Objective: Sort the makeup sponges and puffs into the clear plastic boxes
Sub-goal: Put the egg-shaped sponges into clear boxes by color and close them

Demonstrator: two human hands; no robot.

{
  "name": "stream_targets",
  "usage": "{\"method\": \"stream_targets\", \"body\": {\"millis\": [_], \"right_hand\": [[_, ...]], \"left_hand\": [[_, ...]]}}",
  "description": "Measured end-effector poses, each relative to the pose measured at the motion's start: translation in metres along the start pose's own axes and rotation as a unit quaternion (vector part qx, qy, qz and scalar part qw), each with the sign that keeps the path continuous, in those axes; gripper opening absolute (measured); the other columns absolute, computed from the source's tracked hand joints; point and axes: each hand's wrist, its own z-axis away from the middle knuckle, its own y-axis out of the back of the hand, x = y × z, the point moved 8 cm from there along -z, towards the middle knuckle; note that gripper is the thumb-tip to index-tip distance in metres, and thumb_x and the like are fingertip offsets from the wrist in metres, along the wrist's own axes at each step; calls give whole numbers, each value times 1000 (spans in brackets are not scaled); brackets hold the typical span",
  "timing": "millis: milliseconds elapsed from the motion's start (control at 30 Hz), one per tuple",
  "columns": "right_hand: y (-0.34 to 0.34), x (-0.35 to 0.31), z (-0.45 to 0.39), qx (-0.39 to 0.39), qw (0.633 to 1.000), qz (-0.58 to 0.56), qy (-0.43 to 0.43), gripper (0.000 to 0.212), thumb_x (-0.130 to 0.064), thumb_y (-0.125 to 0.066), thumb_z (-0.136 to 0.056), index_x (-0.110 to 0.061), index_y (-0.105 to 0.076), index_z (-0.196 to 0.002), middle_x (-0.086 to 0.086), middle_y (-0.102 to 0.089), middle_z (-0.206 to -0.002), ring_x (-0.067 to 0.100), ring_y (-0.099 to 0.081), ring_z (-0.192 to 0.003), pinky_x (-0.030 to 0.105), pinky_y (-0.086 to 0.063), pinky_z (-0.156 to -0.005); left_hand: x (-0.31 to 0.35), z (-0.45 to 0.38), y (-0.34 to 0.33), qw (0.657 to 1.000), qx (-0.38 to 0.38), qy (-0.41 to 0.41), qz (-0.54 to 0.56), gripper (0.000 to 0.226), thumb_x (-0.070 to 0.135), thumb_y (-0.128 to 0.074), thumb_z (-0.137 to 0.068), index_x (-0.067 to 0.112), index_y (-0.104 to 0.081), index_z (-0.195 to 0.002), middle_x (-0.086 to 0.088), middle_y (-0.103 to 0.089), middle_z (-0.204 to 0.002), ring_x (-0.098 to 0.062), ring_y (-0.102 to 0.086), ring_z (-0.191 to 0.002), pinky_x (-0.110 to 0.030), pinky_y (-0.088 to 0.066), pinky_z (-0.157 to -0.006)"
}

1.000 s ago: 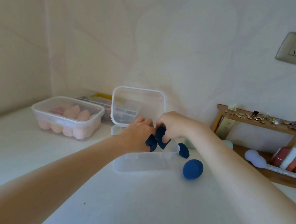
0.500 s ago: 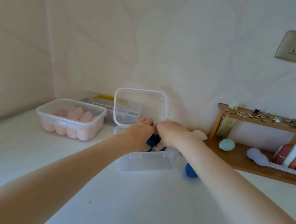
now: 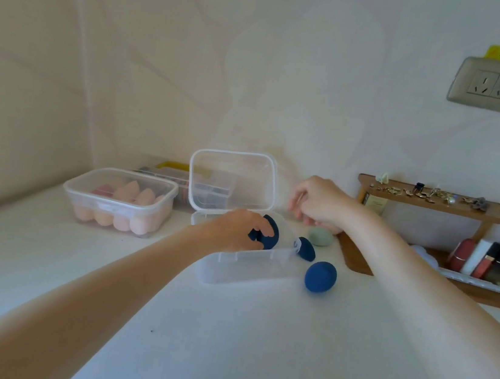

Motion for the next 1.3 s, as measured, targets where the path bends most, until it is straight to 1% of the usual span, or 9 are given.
{"method": "stream_targets", "body": {"millis": [133,233,400,533,733,933,1100,1233,1300], "right_hand": [[-13,43,29,-182,964,170,-95,36,-9,-62,-86,-12,-58,-122,5,-56,-108,24,-63,-88,29,-56,-69],[-46,66,43,-250,954,134,-102,48,-7,-70,-82,-21,-52,-124,4,-42,-117,24,-62,-94,31,-58,-78],[-4,77,40,-84,991,62,-88,38,4,-67,-76,-15,-43,-100,7,-54,-92,16,-55,-59,20,-47,-48],[40,51,36,60,989,-127,-53,34,-8,-70,-80,-12,-44,-102,6,-57,-97,16,-60,-71,26,-52,-65],[-40,14,34,-110,939,-318,-71,40,-12,-60,-91,-10,-40,-126,11,-54,-113,27,-66,-82,30,-55,-79],[-72,-7,29,-232,929,-285,-55,42,3,-64,-83,-18,-51,-117,13,-55,-113,26,-66,-79,35,-55,-84],[-70,-21,22,-183,973,-138,2,38,-2,-70,-75,-25,-59,-104,1,-56,-92,19,-61,-71,33,-54,-76],[-66,-24,20,-159,987,-7,25,47,-22,-77,-73,-27,-59,-117,-5,-54,-102,17,-57,-88,31,-51,-82],[-64,-25,20,-148,988,-1,32,51,-20,-77,-74,-22,-54,-120,-3,-52,-107,16,-58,-81,27,-51,-73]], "left_hand": [[3,3,0,1000,0,5,8,30,10,-54,-90,11,-63,-119,-11,-62,-122,-20,-55,-100,-22,-39,-90],[9,6,-2,1000,0,1,18,27,11,-54,-90,14,-66,-114,-10,-64,-117,-23,-58,-103,-22,-40,-89],[24,1,-9,999,0,-16,31,24,16,-58,-89,17,-68,-110,-6,-65,-112,-15,-55,-93,-15,-37,-84],[38,-4,-2,997,39,-35,52,23,12,-60,-87,13,-70,-108,-3,-68,-109,-12,-56,-89,0,-37,-71],[2,15,46,986,146,45,69,25,2,-50,-87,10,-71,-98,0,-67,-102,-14,-59,-102,-8,-34,-72],[-28,41,39,993,73,79,-50,19,23,-66,-83,15,-68,-100,3,-45,-95,-15,-50,-99,-20,-32,-84],[-36,36,30,990,39,129,-47,36,24,-68,-79,22,-57,-114,-9,-41,-124,-30,-34,-124,-35,-28,-105],[-41,28,27,985,2,162,-50,50,20,-69,-77,21,-49,-122,-12,-34,-133,-36,-33,-125,-37,-33,-103],[-42,25,24,983,-28,171,-54,54,19,-71,-76,19,-46,-124,-12,-33,-133,-35,-46,-117,-34,-41,-95]]}}
